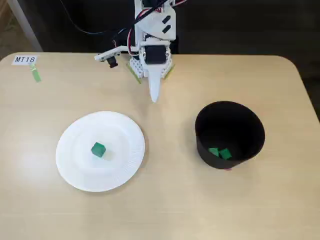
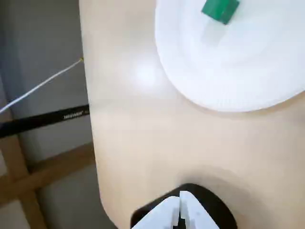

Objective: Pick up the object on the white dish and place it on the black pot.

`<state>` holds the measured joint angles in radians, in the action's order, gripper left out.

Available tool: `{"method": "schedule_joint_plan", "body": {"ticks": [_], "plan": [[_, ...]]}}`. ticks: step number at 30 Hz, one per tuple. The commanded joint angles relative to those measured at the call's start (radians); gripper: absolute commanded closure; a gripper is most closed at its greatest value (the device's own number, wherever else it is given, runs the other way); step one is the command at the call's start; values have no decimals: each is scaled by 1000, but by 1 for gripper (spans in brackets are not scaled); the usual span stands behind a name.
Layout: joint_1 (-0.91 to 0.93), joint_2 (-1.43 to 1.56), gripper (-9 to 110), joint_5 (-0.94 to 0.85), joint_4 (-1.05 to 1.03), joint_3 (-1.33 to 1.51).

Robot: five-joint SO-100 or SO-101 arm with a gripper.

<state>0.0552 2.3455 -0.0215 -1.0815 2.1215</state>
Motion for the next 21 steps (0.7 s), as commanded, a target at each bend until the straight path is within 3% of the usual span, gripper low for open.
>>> {"method": "schedule_joint_plan", "body": {"ticks": [1,12,21], "plan": [[91,-67,101,63,-8,-78],[383,-514,101,109,-158,-371],[408,-759,101,87,-206,-554]]}}
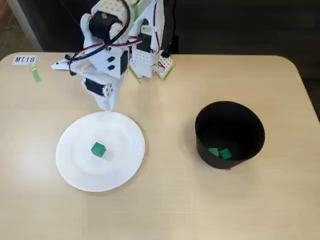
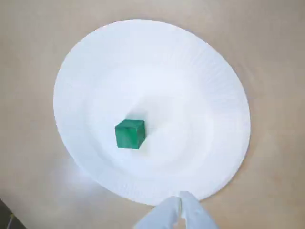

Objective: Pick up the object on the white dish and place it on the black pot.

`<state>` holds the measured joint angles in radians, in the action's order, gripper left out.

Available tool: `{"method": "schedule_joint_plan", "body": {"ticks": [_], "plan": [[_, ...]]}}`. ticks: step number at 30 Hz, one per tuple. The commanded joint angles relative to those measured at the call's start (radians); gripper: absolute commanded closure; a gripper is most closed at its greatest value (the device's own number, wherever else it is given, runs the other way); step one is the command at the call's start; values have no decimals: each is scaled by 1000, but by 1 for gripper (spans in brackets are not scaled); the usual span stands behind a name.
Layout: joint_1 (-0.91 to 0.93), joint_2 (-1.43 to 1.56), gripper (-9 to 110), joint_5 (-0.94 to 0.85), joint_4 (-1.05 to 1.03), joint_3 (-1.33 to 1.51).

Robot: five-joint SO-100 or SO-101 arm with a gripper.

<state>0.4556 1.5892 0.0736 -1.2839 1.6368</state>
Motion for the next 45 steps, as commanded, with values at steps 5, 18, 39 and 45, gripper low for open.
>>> {"method": "schedule_joint_plan", "body": {"ticks": [5,18,39,45], "plan": [[-6,-100,91,-20,-5,-112],[-3,-305,73,-64,5,-233],[31,-598,76,-94,-69,-512],[18,-644,81,-84,-61,-551]]}}
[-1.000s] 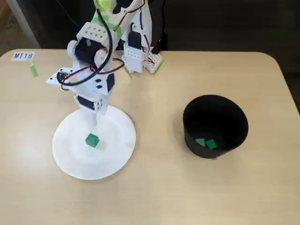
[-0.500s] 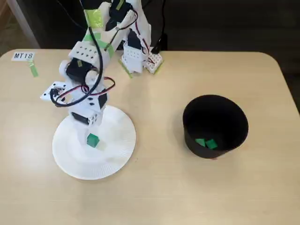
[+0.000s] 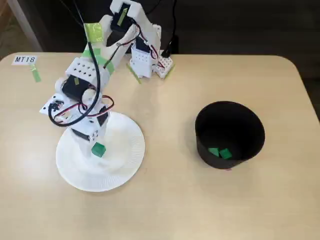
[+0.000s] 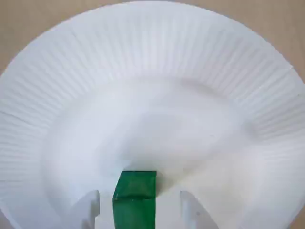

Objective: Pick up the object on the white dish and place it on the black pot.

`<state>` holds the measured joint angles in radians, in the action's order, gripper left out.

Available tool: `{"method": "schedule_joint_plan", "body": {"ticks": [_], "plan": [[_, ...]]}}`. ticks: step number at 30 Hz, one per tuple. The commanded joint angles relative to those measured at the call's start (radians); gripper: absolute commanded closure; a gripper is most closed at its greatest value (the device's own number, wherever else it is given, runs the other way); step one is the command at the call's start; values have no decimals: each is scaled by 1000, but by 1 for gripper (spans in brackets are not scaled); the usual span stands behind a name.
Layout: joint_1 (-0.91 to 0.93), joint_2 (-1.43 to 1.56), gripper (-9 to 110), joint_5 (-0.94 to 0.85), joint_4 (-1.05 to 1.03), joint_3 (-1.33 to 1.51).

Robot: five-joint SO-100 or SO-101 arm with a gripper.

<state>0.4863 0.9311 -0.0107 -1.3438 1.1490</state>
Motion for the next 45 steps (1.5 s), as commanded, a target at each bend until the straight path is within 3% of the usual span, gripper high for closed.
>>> {"method": "schedule_joint_plan", "body": {"ticks": [1,7,15,23,27,36,45], "plan": [[-14,3,83,5,-2,-75],[-20,-77,101,25,-9,-184],[-17,-81,101,-9,-67,-330],[-117,-81,101,-20,-337,-988],[-261,5,102,-31,-342,-1077],[-638,232,102,-60,-350,-1074],[-956,535,102,-32,-347,-448]]}}
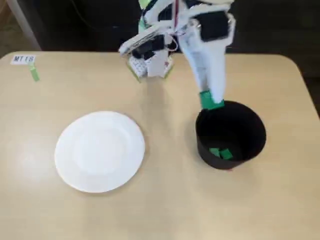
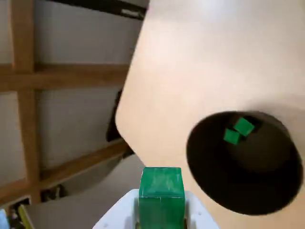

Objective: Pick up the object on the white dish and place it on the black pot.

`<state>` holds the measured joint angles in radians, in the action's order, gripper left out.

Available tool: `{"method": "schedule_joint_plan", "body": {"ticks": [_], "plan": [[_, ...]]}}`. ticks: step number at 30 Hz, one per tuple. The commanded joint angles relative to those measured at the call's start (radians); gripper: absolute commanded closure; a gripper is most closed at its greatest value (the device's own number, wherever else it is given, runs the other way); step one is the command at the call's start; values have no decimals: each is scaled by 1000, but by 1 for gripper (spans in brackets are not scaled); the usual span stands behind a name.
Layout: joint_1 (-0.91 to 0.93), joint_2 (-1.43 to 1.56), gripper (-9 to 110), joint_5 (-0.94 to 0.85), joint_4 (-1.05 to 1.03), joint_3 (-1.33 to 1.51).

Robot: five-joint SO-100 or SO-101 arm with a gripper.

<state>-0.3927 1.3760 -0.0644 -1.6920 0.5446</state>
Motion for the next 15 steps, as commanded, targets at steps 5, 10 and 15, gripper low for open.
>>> {"method": "schedule_joint_plan", "body": {"ticks": [5,10,15], "plan": [[-190,75,102,26,8,287],[-256,-37,102,37,43,288],[-262,-176,102,34,84,288]]}}
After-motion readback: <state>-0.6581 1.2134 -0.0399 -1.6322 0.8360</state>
